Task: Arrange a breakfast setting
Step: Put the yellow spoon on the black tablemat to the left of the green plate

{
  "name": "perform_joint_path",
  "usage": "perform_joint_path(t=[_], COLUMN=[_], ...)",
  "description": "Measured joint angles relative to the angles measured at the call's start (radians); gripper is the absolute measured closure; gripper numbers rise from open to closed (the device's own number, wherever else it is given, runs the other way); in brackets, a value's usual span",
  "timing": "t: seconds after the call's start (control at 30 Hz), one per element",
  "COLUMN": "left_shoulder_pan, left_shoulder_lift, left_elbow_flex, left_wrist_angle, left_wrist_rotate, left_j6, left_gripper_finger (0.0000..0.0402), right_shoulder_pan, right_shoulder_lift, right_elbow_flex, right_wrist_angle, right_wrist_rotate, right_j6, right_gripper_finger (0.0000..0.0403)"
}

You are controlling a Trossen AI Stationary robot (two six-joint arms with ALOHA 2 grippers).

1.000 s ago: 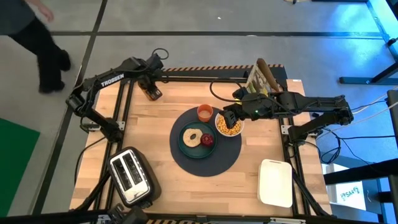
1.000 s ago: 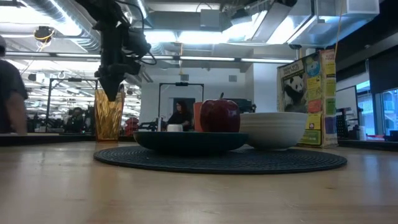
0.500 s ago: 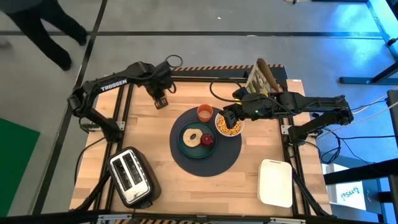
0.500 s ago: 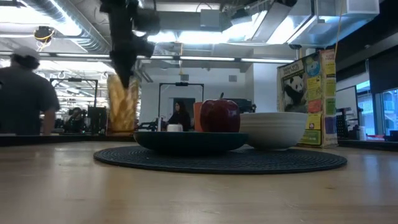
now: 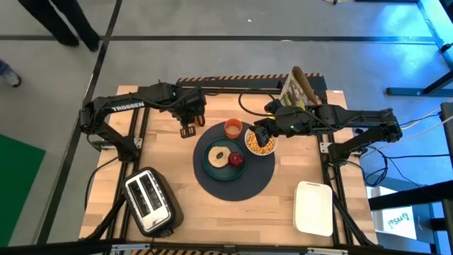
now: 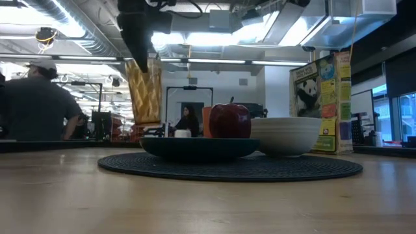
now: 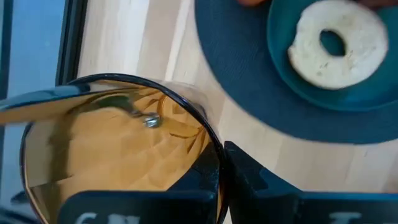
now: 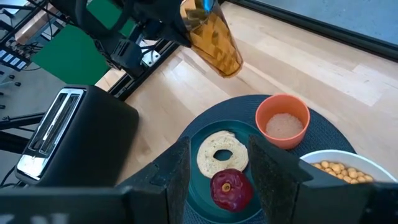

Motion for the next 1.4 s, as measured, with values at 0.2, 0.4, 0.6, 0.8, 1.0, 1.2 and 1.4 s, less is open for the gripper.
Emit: perform_joint_path(t=[0.2, 0.4, 0.6, 0.8, 1.0, 1.2, 1.4], left_shoulder_pan=[0.009, 0.015, 0.077, 0.093, 0.093, 0.092, 0.098], left_shoulder_lift=[0.0, 0.016, 0.019, 0.019, 0.019, 0.019, 0.017], left_elbow_flex=[0.0, -0.047, -0.152, -0.181, -0.181, -0.095, 0.09], left_wrist_angle=[-0.037, -0.013, 0.055, 0.054, 0.06, -0.001, -0.038], left_wrist_rotate=[-0.012, 0.003, 0.002, 0.032, 0.036, 0.038, -0.022], left_j6=[-0.028, -0.04, -0.043, -0.045, -0.045, -0.045, 0.058], left_gripper_finger=[0.0399, 0.0399, 0.0399, 0.0374, 0.0353, 0.0323, 0.0295], right_shoulder_pan=[0.0, 0.001, 0.001, 0.001, 0.001, 0.0, 0.0], right_shoulder_lift=[0.0, 0.0, 0.0, 0.0, 0.0, 0.0, 0.0], right_elbow_flex=[0.0, 0.0, 0.0, 0.0, 0.0, 0.0, 0.0], right_wrist_angle=[0.0, 0.001, 0.001, 0.0, 0.0, 0.0, -0.001], right_wrist_rotate=[0.0, 0.0, 0.0, 0.0, -0.001, -0.001, 0.0], right_j6=[-0.001, -0.001, -0.002, -0.002, -0.004, -0.005, -0.006], right_gripper_finger=[0.0253, 0.0253, 0.0253, 0.0253, 0.0253, 0.0253, 0.0253])
